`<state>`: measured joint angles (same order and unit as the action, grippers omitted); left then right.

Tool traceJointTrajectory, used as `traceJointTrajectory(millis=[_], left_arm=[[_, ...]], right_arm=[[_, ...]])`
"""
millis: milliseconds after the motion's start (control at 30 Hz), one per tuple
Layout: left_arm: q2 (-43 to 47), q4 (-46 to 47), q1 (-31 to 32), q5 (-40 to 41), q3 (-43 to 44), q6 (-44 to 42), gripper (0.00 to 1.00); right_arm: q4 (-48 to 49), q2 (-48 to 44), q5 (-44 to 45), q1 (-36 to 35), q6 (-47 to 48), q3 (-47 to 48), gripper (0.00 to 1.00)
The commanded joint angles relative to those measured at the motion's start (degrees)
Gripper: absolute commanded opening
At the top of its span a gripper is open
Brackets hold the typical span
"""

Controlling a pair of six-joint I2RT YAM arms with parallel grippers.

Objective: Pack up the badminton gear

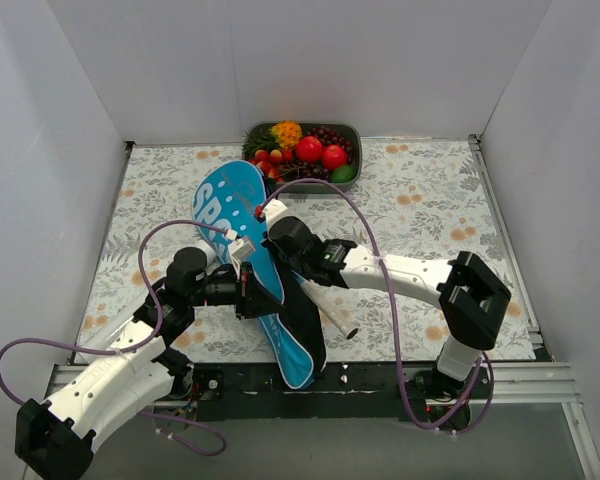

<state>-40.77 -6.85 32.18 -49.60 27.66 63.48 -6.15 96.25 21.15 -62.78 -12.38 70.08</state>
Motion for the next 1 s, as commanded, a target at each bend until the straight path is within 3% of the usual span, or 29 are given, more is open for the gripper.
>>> traceJointTrajectory(millis=[0, 167, 200, 233, 433, 700, 800, 967], left_arm=[[1.8, 3.0, 1.0, -2.8, 0.3, 0.1, 0.00], [1.8, 3.1, 1.3, -3.0, 0.3, 0.0, 0.00], [1.7, 3.1, 1.3, -3.2, 0.4, 0.0, 0.00], [1.6, 3.1, 1.3, -3.3, 0.3, 0.0, 0.00], [1.9, 3.1, 1.4, -3.5, 0.3, -0.1, 0.00], [1.4, 3.2, 2.4, -4.3, 0.5, -0.4, 0.00], [1.6, 3.6, 3.1, -5.2, 0.4, -0.6, 0.00], [2.2, 3.6, 4.8, -4.1, 0.2, -0.4, 0.00]], right_arm=[[10.2, 3.9, -6.6, 1.2, 1.3, 5.7, 0.01], [10.2, 6.3, -9.8, 1.6, 0.2, 6.7, 0.01], [9.9, 5.9, -9.9, 1.6, 0.1, 6.6, 0.06], [9.7, 5.4, -9.7, 1.7, 0.2, 5.7, 0.18], [2.5, -2.3, -7.0, 2.5, 0.1, 1.5, 0.46], [-5.2, -22.2, -2.0, 7.1, -1.7, -10.8, 0.58], [-5.8, -26.3, -5.7, 11.1, -1.8, -14.1, 0.60], [2.5, -25.2, -18.5, 15.5, -4.0, -16.5, 0.77]])
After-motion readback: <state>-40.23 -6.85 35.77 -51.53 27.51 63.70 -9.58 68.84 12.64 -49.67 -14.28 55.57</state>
